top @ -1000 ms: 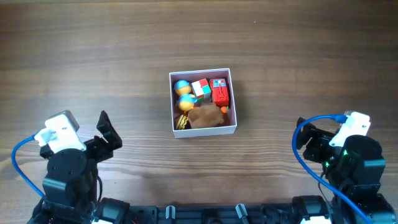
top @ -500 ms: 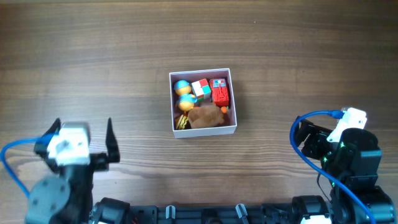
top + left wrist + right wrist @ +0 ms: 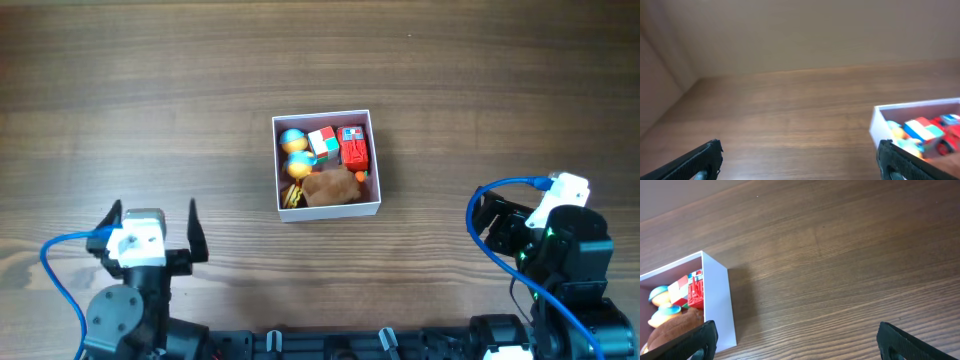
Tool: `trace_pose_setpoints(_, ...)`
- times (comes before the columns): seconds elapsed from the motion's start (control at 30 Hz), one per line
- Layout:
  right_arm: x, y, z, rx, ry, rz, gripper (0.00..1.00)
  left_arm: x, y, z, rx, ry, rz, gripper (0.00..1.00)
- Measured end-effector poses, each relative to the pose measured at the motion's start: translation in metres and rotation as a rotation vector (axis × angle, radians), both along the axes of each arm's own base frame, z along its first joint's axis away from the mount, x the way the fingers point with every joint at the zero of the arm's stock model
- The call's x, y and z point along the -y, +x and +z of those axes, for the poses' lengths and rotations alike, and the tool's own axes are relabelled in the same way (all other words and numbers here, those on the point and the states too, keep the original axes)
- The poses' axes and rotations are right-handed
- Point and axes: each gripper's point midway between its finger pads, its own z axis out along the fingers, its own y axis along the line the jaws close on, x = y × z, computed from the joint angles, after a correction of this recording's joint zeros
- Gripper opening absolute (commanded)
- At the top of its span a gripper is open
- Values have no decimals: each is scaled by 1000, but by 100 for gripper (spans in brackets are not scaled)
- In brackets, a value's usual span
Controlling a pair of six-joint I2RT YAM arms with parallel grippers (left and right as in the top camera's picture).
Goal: Pack container
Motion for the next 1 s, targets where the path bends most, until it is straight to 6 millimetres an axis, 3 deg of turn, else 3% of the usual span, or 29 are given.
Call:
trace_pose_setpoints(0.1, 0, 0, 0, 0, 0, 0, 100, -15, -1, 0, 7, -7, 87, 100)
trace_pose_setpoints(0.33, 0, 0, 0, 0, 0, 0, 100, -11, 5, -11, -19, -20, 71, 100)
trace_pose_setpoints(0.53, 0, 0, 0, 0, 0, 0, 100, -40, 8, -22, -29, -40, 216, 100)
trace_pose_setpoints(0.83, 0, 0, 0, 0, 0, -1, 100, -8, 25, -57, -181, -101, 13, 100)
trace_pose_setpoints(1.0, 0, 0, 0, 0, 0, 0, 100, -2, 27, -57, -185, -86, -28, 100)
